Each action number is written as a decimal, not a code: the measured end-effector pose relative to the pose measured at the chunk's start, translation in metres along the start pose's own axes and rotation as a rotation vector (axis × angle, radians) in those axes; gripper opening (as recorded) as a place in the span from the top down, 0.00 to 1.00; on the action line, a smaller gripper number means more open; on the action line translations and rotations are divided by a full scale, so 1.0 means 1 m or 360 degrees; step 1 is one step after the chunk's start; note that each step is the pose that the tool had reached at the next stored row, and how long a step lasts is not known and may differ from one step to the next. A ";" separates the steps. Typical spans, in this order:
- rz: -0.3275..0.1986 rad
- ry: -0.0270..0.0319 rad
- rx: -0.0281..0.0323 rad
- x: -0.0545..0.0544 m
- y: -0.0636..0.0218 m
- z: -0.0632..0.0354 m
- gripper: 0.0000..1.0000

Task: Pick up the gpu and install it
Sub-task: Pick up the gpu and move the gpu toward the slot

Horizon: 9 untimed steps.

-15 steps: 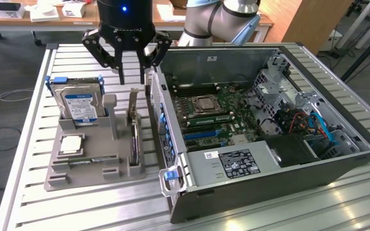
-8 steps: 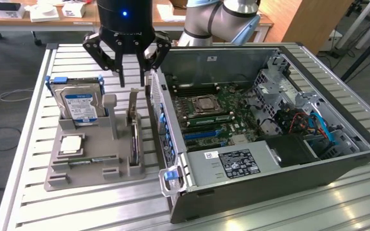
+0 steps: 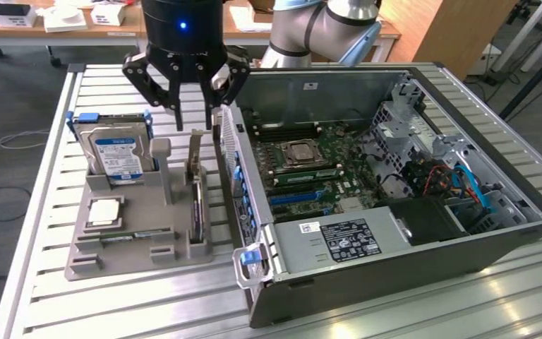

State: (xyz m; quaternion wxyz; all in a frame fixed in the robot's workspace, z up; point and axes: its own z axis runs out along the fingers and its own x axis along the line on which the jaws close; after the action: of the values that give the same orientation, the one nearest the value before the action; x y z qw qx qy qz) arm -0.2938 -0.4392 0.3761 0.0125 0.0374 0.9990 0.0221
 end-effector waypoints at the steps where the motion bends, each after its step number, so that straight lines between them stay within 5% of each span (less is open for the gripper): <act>1: 0.0000 0.00000 -0.00001 0.000 0.0000 0.0008 0.57; 9: 0.0000 0.00000 0.00001 0.001 -0.0005 0.0087 0.57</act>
State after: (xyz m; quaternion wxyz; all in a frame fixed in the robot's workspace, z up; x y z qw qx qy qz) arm -0.2943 -0.4393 0.3674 0.0125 0.0374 0.9990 0.0221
